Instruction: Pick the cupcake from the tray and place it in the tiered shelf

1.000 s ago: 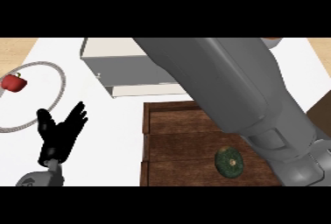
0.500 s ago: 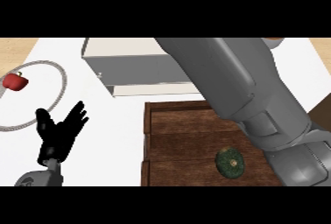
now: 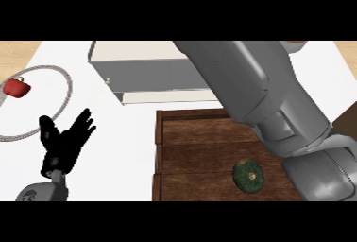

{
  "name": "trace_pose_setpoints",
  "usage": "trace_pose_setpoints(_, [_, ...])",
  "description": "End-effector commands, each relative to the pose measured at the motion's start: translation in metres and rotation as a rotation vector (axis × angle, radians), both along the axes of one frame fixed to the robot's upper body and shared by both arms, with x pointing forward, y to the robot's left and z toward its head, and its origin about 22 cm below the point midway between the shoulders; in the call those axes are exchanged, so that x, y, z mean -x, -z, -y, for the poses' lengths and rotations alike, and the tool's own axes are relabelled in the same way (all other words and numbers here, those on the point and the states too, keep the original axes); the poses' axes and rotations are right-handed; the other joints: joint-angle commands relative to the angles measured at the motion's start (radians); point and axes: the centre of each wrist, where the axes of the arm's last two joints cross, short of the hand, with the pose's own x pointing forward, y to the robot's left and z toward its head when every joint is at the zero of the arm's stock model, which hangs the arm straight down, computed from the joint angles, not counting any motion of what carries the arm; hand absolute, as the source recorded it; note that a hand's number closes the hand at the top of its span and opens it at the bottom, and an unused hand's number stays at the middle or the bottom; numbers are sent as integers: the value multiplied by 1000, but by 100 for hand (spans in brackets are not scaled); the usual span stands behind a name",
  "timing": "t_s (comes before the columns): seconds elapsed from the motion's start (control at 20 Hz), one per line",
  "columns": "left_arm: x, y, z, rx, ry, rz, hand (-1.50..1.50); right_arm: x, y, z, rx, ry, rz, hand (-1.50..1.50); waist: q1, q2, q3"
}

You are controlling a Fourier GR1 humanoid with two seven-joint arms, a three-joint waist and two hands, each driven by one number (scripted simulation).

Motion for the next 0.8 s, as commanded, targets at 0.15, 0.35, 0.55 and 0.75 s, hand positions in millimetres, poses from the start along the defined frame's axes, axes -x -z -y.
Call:
trace_pose_setpoints(0.15, [12,1,3,2,-7,-29,0,-6,7,8,88,-4,-42,150,-10,-5,-2])
trace_pose_setpoints(0.35, [4,-5,3,12,13,-17,0,-3,-20,12,-228,91,17,-150,-2,-2,-2])
trace_pose_setpoints(0.55, [11,16,16,21,-2,-24,0,-2,-20,11,-358,63,30,-150,-7,0,-2])
trace_pose_setpoints(0.75, [8,6,3,2,12,-21,0,-7,-23,22,-515,58,56,-150,4,3,-2])
